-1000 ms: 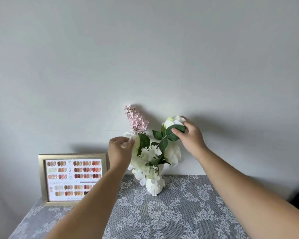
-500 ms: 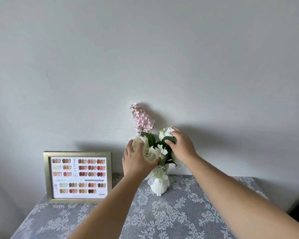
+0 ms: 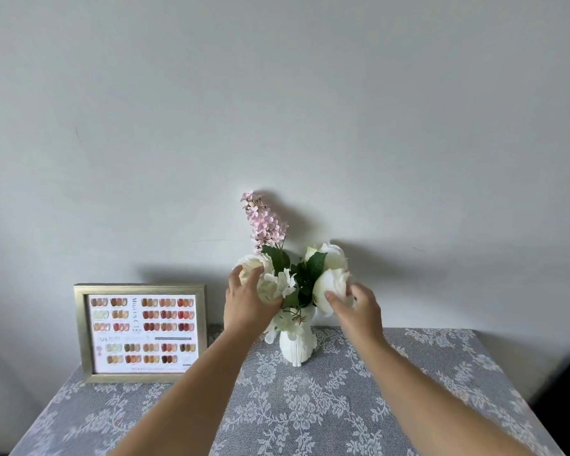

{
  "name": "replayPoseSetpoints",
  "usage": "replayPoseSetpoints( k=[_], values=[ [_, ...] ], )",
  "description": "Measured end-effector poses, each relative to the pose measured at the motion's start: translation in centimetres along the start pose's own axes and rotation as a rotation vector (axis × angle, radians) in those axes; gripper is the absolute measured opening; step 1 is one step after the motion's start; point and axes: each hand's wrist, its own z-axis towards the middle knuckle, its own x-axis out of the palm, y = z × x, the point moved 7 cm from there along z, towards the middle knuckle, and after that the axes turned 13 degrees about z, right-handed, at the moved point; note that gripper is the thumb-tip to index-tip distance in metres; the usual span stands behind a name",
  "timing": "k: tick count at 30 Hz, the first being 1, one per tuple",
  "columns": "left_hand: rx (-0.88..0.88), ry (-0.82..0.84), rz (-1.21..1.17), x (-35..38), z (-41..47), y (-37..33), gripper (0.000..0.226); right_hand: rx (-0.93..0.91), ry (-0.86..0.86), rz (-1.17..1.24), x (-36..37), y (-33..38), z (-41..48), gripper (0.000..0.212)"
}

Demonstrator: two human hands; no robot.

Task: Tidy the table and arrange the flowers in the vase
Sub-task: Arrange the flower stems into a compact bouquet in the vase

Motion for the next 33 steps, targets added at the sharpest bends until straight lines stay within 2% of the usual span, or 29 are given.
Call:
replayPoseSetpoints(
  k=[3, 8, 16, 19, 21, 23, 25, 29, 31, 33],
  values=[
    [0.028, 0.03, -0.038, -0.3, 0.3, 0.0, 0.066, -0.07, 0.008, 0.026, 0.6, 1.8, -0.2, 0.013],
    [0.072, 0.063, -0.04, -0.7, 0.6, -0.3, 0.067, -0.268, 0.054, -0.108, 2.6, 3.5, -1.1, 0.02],
    [0.115, 0.078, -0.048, 0.1, 0.5, 0.2, 0.069, -0.362, 0.028, -0.227, 4.0, 4.1, -1.4, 0.02],
    [0.123, 0.091, -0.054, 0.3, 0.7, 0.3, 0.073, -0.364, 0.019, -0.203, 2.7, 4.1, -1.1, 0.024],
    [0.128, 0.1, -0.055, 0.3, 0.7, 0.2, 0.075, -0.362, -0.049, -0.128, 1.0, 4.5, 0.0, 0.023],
    [0.127, 0.105, -0.052, 0.3, 0.8, 0.1, 0.075, -0.298, -0.112, -0.046, -0.4, 4.2, 2.3, 0.021],
    [0.126, 0.105, -0.051, 0.4, 0.8, 0.1, 0.075, -0.181, -0.105, -0.07, -0.9, 3.0, 5.0, 0.023],
    [0.121, 0.105, -0.059, 0.6, 1.0, 0.4, 0.076, 0.136, 0.121, -0.158, 0.2, 0.7, 7.8, 0.048],
    [0.129, 0.095, -0.054, 0.6, 1.2, 0.6, 0.074, 0.226, 0.237, -0.117, 1.3, 0.1, 7.9, 0.048],
    [0.141, 0.088, -0.048, 0.7, 1.3, 0.8, 0.073, 0.234, 0.259, -0.041, 1.9, -0.1, 7.8, 0.037]
  ],
)
